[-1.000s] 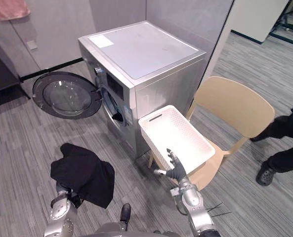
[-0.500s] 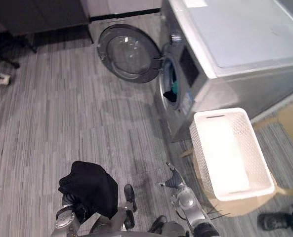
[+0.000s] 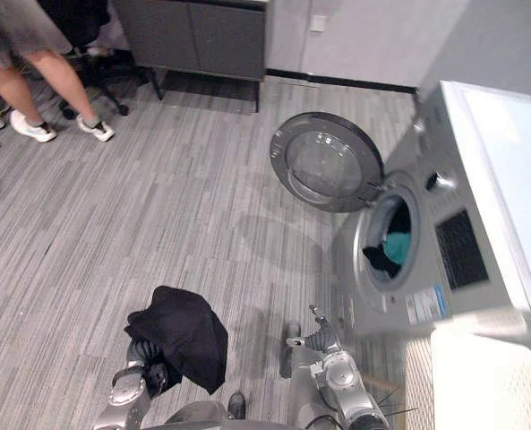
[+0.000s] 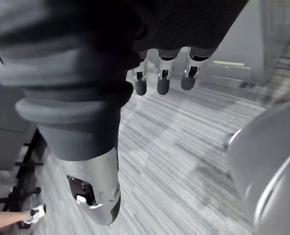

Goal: Pick up the laundry basket with both hands and put the clothes into the washing machine.

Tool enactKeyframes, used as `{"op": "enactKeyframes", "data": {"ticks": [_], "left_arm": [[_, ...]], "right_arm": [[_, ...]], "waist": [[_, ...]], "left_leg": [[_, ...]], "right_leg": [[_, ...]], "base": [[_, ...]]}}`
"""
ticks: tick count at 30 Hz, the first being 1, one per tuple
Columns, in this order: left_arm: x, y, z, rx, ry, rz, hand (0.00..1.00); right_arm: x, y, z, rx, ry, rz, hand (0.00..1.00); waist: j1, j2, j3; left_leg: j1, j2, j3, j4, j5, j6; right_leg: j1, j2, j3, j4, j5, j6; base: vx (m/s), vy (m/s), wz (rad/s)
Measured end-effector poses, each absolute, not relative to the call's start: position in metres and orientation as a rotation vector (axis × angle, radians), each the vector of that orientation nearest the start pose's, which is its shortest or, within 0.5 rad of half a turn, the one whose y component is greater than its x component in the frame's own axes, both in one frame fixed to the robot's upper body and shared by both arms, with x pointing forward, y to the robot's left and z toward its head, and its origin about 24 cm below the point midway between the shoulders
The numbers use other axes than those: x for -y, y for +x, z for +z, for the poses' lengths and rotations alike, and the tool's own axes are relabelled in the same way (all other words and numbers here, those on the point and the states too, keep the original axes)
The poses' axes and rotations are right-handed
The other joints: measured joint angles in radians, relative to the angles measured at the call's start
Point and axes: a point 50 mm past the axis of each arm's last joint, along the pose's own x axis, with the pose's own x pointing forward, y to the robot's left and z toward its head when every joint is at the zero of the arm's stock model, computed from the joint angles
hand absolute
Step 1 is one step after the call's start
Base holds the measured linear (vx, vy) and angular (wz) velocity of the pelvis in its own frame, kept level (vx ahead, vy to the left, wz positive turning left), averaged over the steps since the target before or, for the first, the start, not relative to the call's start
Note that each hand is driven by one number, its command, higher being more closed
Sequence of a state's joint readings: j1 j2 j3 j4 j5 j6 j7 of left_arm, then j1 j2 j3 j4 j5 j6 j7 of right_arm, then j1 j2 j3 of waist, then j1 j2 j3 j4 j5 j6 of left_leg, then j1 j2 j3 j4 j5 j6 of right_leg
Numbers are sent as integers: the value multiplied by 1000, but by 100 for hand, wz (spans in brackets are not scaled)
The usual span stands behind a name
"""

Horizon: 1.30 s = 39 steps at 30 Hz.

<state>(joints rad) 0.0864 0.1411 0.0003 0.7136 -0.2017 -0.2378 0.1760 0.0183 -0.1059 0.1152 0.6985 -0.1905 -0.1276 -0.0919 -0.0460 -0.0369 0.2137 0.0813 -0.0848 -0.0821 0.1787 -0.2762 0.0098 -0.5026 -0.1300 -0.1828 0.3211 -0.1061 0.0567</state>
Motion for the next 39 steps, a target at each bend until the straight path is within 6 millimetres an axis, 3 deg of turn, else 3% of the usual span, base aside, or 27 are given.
{"op": "enactKeyframes", "data": {"ticks": [1,2,3,4,5,7,9,11,13,16,17,18,19,20,21,23,24,25,26,27,28,29,31,32,34,37,39], "left_arm": [[-211,169,-101,-551,3,322,100],[-210,168,-99,-539,8,310,100],[-207,168,-99,-533,7,306,100],[-203,168,-99,-531,-12,310,100],[-197,160,-102,-545,-47,329,100],[-196,152,-104,-559,-67,352,100],[-186,156,-102,-549,-79,319,100],[-177,165,-93,-497,-80,260,100],[-174,174,-85,-448,-78,233,100],[-173,178,-83,-438,-78,231,100],[-173,177,-84,-439,-79,231,100],[-170,175,-85,-446,-87,228,100],[-165,172,-86,-451,-96,218,100],[-163,171,-86,-451,-98,209,100],[-166,173,-85,-449,-78,197,100],[-165,177,-83,-438,-76,193,100],[-166,176,-83,-437,-76,203,100],[-167,175,-82,-434,-75,205,100],[-169,175,-80,-423,-73,206,100],[-169,179,-77,-407,-75,205,100],[-170,180,-76,-403,-73,206,100],[-176,181,-76,-403,-58,211,100],[-180,184,-77,-411,-41,208,100],[-182,184,-80,-427,-30,206,100],[-184,180,-85,-456,-22,206,100],[-181,173,-91,-499,-32,191,100],[-180,172,-92,-504,-38,191,100]], "right_arm": [[166,191,-100,-578,-334,66,0],[166,185,-102,-592,-325,65,0],[167,178,-105,-609,-318,61,0],[169,179,-104,-605,-325,62,0],[167,183,-100,-580,-325,66,0],[161,190,-92,-531,-298,57,0],[157,195,-84,-489,-284,40,0],[157,200,-78,-452,-283,33,0],[158,204,-73,-425,-284,26,0],[159,203,-73,-428,-281,16,0],[159,202,-73,-429,-280,13,0],[162,196,-73,-430,-283,5,0],[164,191,-71,-421,-289,0,0],[163,189,-71,-422,-285,-2,0],[159,180,-76,-454,-260,-8,0],[153,169,-80,-479,-245,-5,0],[149,170,-81,-481,-235,7,0],[147,173,-79,-473,-230,9,0],[144,178,-79,-464,-223,12,0],[142,184,-81,-469,-226,23,0],[142,185,-83,-478,-229,29,0],[140,191,-89,-506,-246,51,0],[142,192,-94,-537,-269,66,0],[147,188,-98,-556,-284,62,0],[154,181,-103,-588,-301,57,0],[171,173,-109,-637,-341,39,0],[175,175,-109,-639,-329,14,0]], "waist": [[-2,1,-3],[-24,-13,-15],[-35,-1,-8],[-28,26,-6],[-2,70,-4],[27,76,-1],[38,51,9],[50,37,7],[66,36,7],[67,32,7],[66,33,6],[66,52,-6],[66,77,-24],[66,73,-28],[55,26,-34],[57,-15,-59],[87,-16,-59],[92,-23,-64],[90,-20,-62],[85,-21,-63],[86,-25,-67],[91,-12,-66],[82,-9,-64],[76,9,-57],[61,14,-55],[63,50,-20],[68,54,-19]], "left_leg": [[11,9,-6,0,-13,-22],[27,20,-25,54,-41,-70],[-36,34,-6,231,-52,-95],[-88,64,19,356,-42,-113],[-203,147,89,640,81,-145],[-293,230,144,853,74,-118],[-321,239,178,866,54,-88],[-354,219,191,747,21,-80],[-388,163,93,528,9,-69],[-390,101,-127,318,27,-97],[-385,102,-153,288,37,-109],[-378,129,-175,238,85,-132],[-379,159,-169,230,164,-125],[-383,169,-150,254,114,-108],[-379,150,-84,285,85,-86],[-368,144,6,291,62,-55],[-334,163,110,276,50,-36],[-320,174,153,271,47,-31],[-288,179,231,255,42,-24],[-261,188,300,233,34,-10],[-253,196,333,225,31,-6],[-243,218,395,218,23,-11],[-229,250,435,213,20,-20],[-220,277,448,215,17,-34],[-230,301,460,275,29,-56],[-315,364,328,611,78,-80],[-347,317,216,609,34,-85]], "right_leg": [[-6,1,5,4,15,-20],[5,3,-9,40,69,-70],[25,16,-13,71,151,-120],[40,38,-34,78,138,-129],[96,100,-33,48,97,-161],[176,166,1,16,79,-188],[296,186,57,-34,68,-204],[370,196,141,-78,68,-204],[404,216,249,-88,67,-203],[421,237,374,-48,13,-116],[425,247,395,-38,1,-97],[428,280,444,-12,-29,-76],[428,315,479,20,-83,-69],[427,322,492,48,-130,-82],[391,295,539,117,-185,-58],[357,274,581,153,-201,-23],[328,241,566,166,-197,17],[317,213,504,166,-195,42],[284,117,268,165,-182,54],[274,25,34,166,-186,24],[276,-1,-52,166,-182,-5],[277,-39,-203,133,-159,-58],[313,-35,-272,63,-96,-42],[328,10,-248,11,-69,-42],[335,28,-224,-10,-76,-49],[409,77,-148,-11,-85,-78],[410,79,-104,-5,-89,-84]], "base": [[602,-248,122],[633,-299,139],[775,-377,120],[808,-350,28],[663,-259,-53],[590,-198,-83],[630,-181,-77],[582,-103,-105],[381,31,-153],[309,134,-159],[266,233,-179],[259,302,-181],[255,332,-175],[210,328,-145],[146,275,-117],[101,275,-136],[39,205,-169],[-7,275,-222],[-53,163,-180],[-53,163,-170],[-61,45,-162],[-44,0,-131],[-19,-38,-113],[50,-106,-79],[82,-136,-53],[105,-121,-71],[100,4,-83]]}}
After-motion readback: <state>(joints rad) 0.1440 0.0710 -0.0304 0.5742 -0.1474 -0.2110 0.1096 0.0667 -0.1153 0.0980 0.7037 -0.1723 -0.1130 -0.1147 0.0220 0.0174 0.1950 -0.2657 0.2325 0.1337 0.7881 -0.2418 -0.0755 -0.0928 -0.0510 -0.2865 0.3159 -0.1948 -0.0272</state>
